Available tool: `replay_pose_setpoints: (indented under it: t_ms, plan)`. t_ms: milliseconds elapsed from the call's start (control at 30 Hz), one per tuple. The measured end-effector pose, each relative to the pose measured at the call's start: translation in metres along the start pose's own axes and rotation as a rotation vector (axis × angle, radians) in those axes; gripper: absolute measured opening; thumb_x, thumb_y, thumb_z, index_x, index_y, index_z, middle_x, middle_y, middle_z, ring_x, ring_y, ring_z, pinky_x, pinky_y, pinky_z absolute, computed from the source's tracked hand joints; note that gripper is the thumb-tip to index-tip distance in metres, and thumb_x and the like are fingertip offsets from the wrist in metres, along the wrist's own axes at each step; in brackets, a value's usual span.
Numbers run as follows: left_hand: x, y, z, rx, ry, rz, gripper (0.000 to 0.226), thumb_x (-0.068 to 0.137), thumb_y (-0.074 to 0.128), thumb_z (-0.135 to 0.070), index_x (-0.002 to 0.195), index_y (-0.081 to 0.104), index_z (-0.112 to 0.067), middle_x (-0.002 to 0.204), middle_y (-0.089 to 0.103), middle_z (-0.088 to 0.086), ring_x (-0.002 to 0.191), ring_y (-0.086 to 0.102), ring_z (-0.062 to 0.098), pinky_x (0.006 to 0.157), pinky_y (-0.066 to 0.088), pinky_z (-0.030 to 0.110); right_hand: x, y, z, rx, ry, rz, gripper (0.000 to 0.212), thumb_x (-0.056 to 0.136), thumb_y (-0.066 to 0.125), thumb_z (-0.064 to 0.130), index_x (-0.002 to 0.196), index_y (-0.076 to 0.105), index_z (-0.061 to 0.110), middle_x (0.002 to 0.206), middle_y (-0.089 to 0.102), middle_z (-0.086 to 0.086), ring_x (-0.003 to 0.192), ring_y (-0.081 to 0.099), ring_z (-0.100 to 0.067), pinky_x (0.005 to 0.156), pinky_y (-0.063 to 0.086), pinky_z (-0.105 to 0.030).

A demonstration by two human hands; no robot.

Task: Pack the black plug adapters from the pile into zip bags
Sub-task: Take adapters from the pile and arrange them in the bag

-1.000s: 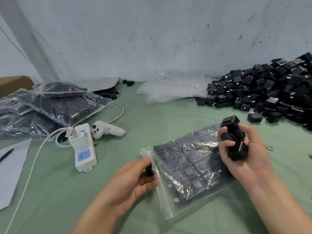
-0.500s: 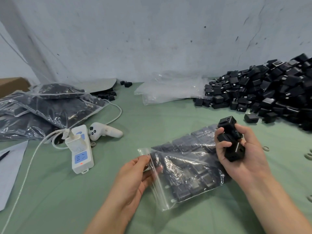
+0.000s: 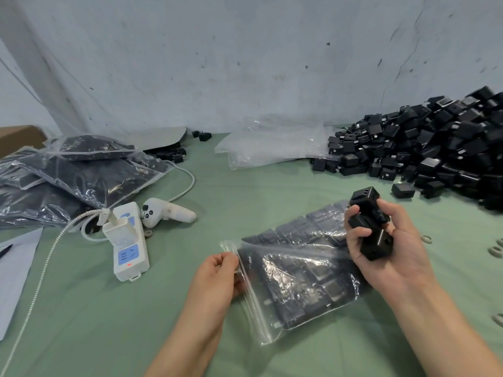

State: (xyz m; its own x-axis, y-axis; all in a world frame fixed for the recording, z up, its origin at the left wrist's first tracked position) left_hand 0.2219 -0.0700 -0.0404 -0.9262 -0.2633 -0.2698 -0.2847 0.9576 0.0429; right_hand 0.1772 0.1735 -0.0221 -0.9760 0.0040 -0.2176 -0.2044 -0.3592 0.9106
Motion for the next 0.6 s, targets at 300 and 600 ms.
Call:
replay_pose_setpoints:
  t_ms: [300,600]
  plan:
    - [0.0,0.0027,-0.0002,-0.152,0.022,-0.055,0.011,0.101,0.051,-0.008,0.097,0.06,-0.003,0.083,0.076,0.009,0.079,0.074,0.022,0.07,0.059,0.029,-0.0005,0.0009,-0.0006,-0.009,0.002,0.005,0.026,0.085,0.066,0.02,0.109,0.056,0.017,0.099,0.068,-0.003,0.084,0.065,-0.011,0.047,0.044,-0.013]
    - [0.0031,0.004,0.0038,-0.343,-0.108,0.034,0.02,0.102,0.047,-0.008,0.107,0.057,0.008,0.094,0.075,0.021,0.081,0.075,0.025,0.073,0.06,0.036,-0.0011,0.0003,0.0004,0.0,0.001,0.002,0.027,0.086,0.066,0.02,0.11,0.055,0.019,0.098,0.068,-0.003,0.082,0.066,-0.011,0.047,0.044,-0.013]
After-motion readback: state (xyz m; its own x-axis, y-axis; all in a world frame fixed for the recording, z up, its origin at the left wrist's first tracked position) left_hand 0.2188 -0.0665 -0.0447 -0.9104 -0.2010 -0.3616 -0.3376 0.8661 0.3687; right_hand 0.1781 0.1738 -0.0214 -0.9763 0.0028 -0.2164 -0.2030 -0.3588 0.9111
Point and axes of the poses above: each hand's wrist, its own x-axis towards the middle knuckle, its own y-axis out of the palm, z = x × y, the point moved 5 cm from there along x, towards the middle knuckle
